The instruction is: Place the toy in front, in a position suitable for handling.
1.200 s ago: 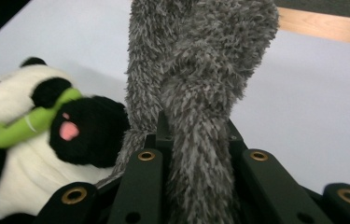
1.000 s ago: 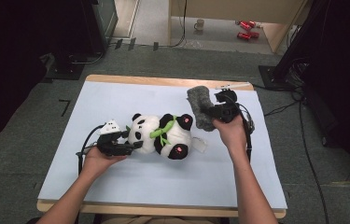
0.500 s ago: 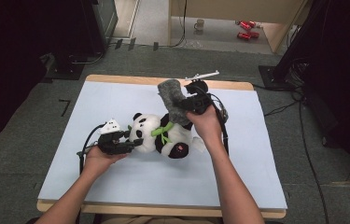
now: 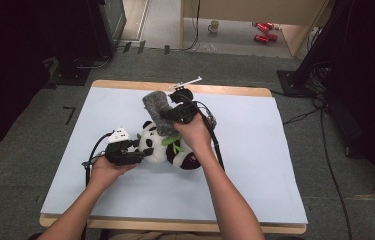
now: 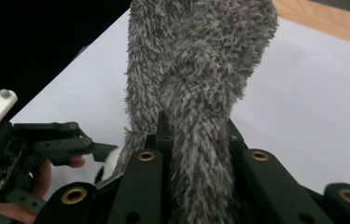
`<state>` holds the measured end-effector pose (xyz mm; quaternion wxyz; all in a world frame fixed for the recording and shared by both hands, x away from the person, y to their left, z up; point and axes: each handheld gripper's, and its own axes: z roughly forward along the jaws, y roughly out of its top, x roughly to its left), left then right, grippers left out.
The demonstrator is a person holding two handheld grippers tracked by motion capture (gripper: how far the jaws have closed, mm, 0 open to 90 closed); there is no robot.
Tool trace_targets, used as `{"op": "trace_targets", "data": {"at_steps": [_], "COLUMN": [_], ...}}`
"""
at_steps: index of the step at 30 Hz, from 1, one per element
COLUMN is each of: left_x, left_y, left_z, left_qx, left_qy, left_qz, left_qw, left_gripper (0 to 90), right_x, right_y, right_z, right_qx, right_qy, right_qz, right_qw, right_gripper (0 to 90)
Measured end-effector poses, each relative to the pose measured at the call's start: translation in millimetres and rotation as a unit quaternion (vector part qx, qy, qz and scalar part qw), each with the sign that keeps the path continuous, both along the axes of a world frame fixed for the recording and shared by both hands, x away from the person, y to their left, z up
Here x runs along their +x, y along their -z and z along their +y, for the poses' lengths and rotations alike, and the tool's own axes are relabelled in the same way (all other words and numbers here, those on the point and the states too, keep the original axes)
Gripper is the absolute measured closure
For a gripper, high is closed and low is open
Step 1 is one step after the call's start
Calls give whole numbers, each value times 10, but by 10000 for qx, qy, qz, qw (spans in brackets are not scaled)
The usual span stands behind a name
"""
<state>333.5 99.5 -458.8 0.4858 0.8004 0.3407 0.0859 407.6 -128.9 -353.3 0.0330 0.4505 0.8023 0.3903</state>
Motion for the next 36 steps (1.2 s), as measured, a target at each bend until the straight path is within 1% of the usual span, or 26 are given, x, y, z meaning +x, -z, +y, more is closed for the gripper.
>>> {"op": "trace_targets", "data": {"at_steps": [1,4,5,7,9,11,12,14,16,19,21,24,26,27,28,30,34,36], "left_x": [0,-4,-5,-7,-7,1,4,12,20,18,14,14,16,19,19,12,0,-8], "left_y": [-2,-6,-7,-8,-5,1,2,0,2,5,4,8,8,10,10,11,5,2], "left_z": [-1,-5,-5,-4,-4,4,7,9,13,15,11,10,15,19,17,3,-13,-15], "left_qx": [4,6,14,44,58,125,117,93,102,107,142,121,115,78,65,59,94,133], "left_qy": [-1,-3,-2,11,5,33,45,74,125,137,149,135,117,119,128,154,108,100], "left_qz": [-2,-12,-14,-32,-26,9,20,27,5,-30,-44,-24,10,24,18,-36,-41,-55], "left_qw": [10000,10000,10000,10000,10000,9999,9999,9999,9999,9998,9998,9998,9999,9999,9999,9999,9999,9998], "left_gripper": [456,457,457,457,458,460,461,466,475,481,482,484,485,485,487,489,490,490], "right_x": [11,15,12,24,46,63,69,84,91,100,106,82,73,75,80,75,53,51], "right_y": [9,22,31,104,191,289,323,336,327,314,322,323,322,325,339,351,306,273], "right_z": [51,216,276,393,453,483,475,441,397,294,210,110,19,-38,-121,-232,-353,-421], "right_qx": [14,218,211,81,-117,-297,-348,-383,-587,-749,-681,-733,-846,-957,-987,-804,-764,-739], "right_qy": [-39,-190,-232,-344,-382,-406,-408,-383,-290,-137,-103,-16,71,152,198,250,347,466], "right_qz": [35,41,57,137,288,415,407,389,295,285,341,341,295,307,360,432,282,248], "right_qw": [10000,9996,9995,9993,9988,9979,9977,9978,9974,9967,9970,9967,9960,9948,9943,9955,9961,9959], "right_gripper": [772,771,771,771,771,771,770,770,771,773,773,773,775,775,775,774,774,774]}}
